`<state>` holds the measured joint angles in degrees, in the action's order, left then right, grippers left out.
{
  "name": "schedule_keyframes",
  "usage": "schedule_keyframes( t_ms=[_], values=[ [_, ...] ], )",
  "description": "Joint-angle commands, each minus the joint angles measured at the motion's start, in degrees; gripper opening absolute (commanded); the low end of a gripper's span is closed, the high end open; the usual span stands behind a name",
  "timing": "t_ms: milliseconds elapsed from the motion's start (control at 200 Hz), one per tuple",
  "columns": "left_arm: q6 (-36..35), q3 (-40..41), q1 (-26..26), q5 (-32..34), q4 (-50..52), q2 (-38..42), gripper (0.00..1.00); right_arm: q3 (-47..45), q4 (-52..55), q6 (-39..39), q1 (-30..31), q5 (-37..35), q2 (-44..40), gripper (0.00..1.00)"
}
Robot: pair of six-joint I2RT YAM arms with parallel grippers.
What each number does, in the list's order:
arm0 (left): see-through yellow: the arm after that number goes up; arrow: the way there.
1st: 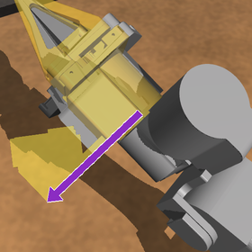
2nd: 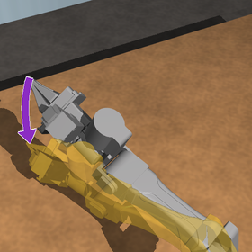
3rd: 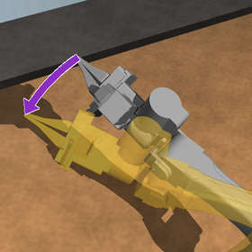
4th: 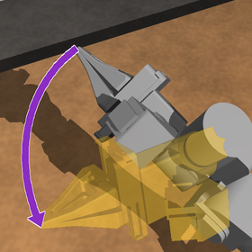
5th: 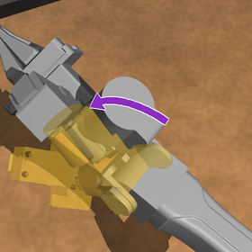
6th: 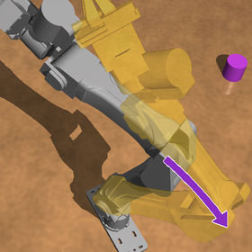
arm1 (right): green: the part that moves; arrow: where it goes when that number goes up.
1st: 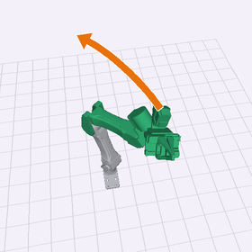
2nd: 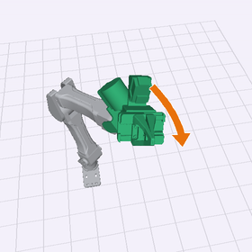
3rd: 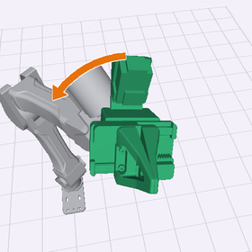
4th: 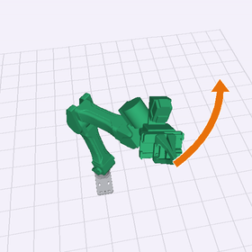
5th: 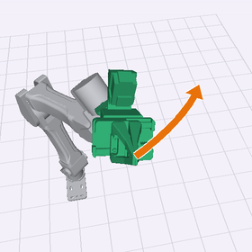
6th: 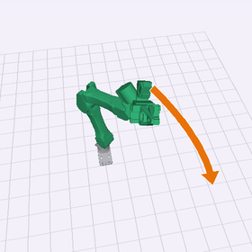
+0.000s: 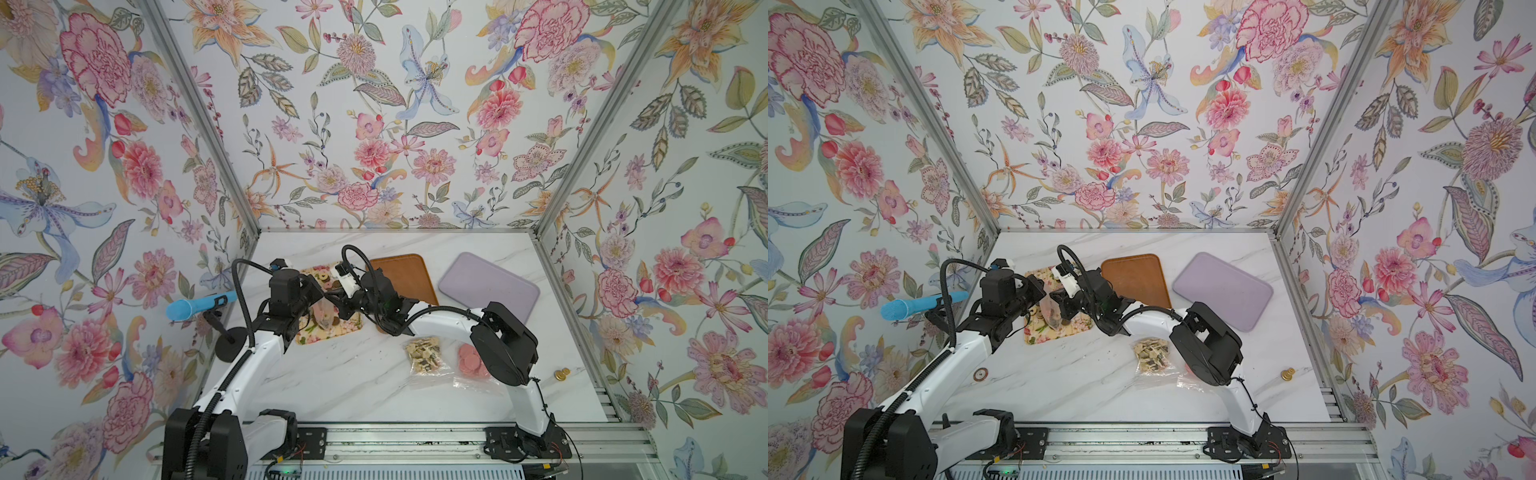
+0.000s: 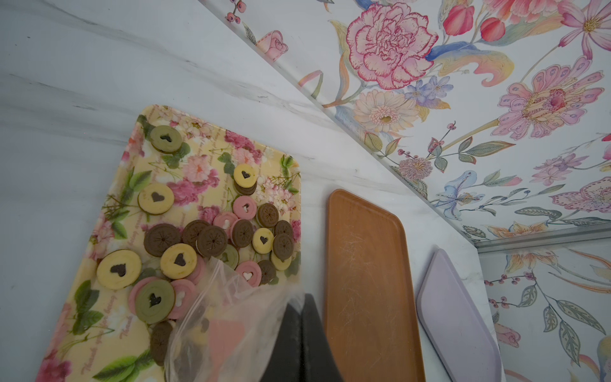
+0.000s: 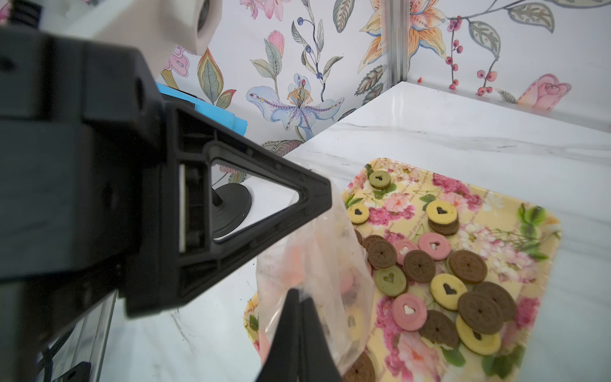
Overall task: Pour cookies out of the ziploc bag
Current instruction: 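Pour the cookies out of the ziploc bag onto the tray.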
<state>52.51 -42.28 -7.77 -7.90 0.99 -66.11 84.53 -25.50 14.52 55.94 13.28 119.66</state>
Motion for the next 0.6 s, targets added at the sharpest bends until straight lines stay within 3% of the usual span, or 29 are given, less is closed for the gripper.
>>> schedule_keyframes(
  t_ms=[0,596],
  values=[
    [-1.0,-2.0,0.5,-1.6,-1.4,-0.4,0.00,0.3,-0.3,-1.3,-0.4,0.7,-2.9,0.00],
    [-2.7,-6.2,0.6,-3.2,-1.7,-1.6,0.00,2.2,0.3,-2.1,-1.8,2.1,-3.1,0.00]
  ],
)
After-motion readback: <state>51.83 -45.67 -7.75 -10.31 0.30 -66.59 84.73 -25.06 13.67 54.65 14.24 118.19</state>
